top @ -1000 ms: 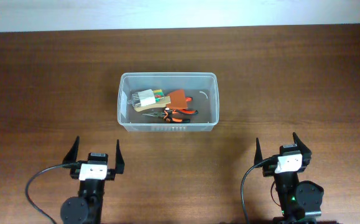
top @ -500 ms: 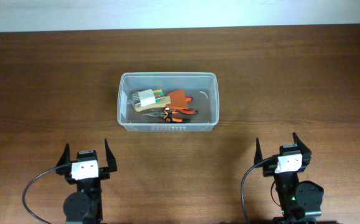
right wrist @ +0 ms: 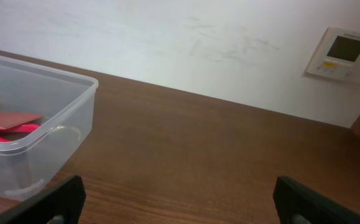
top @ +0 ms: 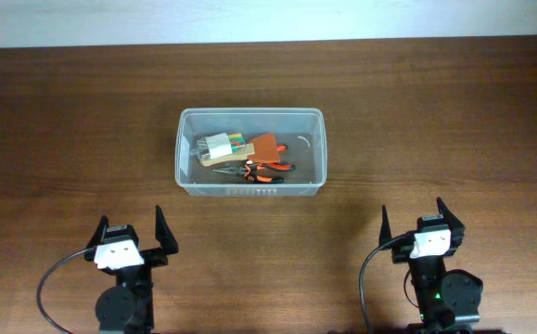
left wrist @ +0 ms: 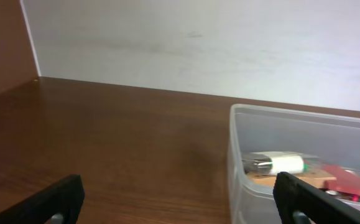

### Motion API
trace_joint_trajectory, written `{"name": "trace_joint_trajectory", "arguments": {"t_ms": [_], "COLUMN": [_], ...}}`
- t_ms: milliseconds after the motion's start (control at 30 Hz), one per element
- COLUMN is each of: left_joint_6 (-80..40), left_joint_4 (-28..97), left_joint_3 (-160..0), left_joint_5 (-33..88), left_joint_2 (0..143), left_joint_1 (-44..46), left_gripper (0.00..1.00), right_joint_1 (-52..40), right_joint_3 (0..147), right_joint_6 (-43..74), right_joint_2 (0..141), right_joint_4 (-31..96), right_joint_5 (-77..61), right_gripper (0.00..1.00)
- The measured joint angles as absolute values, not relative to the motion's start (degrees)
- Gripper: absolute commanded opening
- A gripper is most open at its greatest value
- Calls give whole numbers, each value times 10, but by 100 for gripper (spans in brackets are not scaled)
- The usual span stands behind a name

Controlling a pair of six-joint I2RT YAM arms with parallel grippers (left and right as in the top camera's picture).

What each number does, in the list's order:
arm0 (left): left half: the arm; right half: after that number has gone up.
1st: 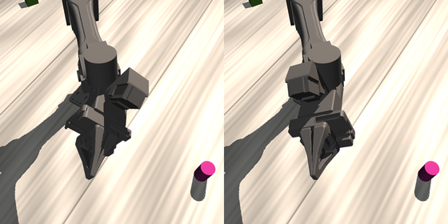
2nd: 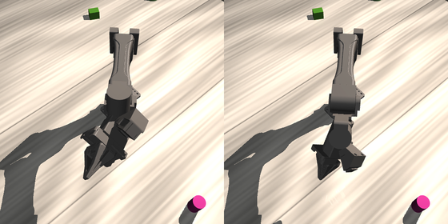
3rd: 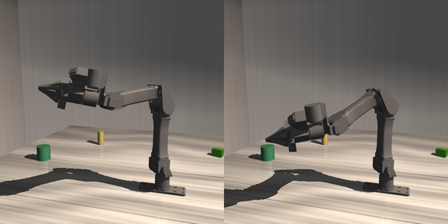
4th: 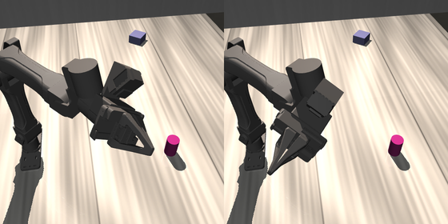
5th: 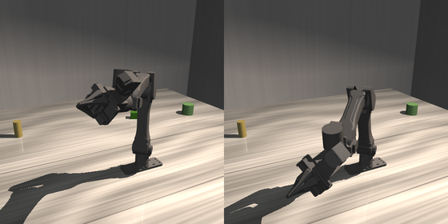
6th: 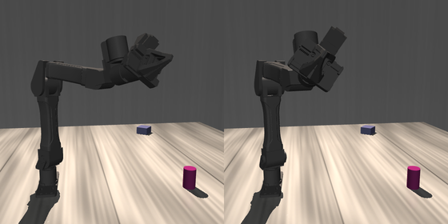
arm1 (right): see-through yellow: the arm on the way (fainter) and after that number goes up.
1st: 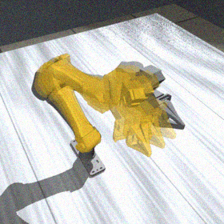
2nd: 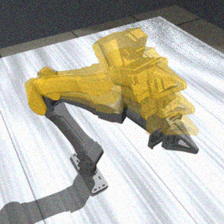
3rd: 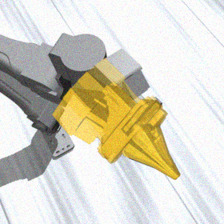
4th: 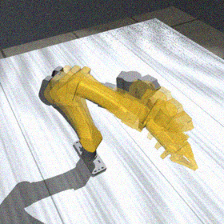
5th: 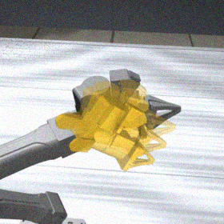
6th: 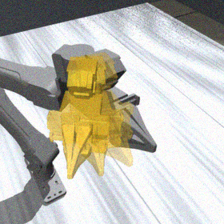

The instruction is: Pack container

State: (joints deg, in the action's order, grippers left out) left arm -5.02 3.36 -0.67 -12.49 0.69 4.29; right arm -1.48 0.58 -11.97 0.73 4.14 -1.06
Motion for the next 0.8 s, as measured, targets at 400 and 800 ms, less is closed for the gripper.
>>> {"name": "trace_joint_trajectory", "arguments": {"t_ms": [400,800], "left_joint_6": [-55,-55], "left_joint_4": [34,34], "left_joint_3": [-7,-7], "left_joint_5": [-125,-125], "left_joint_2": [7,7], "left_joint_1": [70,70], "left_gripper": [99,99], "right_joint_1": [-15,-15], "right_joint_3": [6,6], "right_joint_6": [-120,-120], "right_joint_2": [7,7], "right_joint_4": [41,41], "right_joint_5": [-11,-11], "right_gripper": [99,99]}}
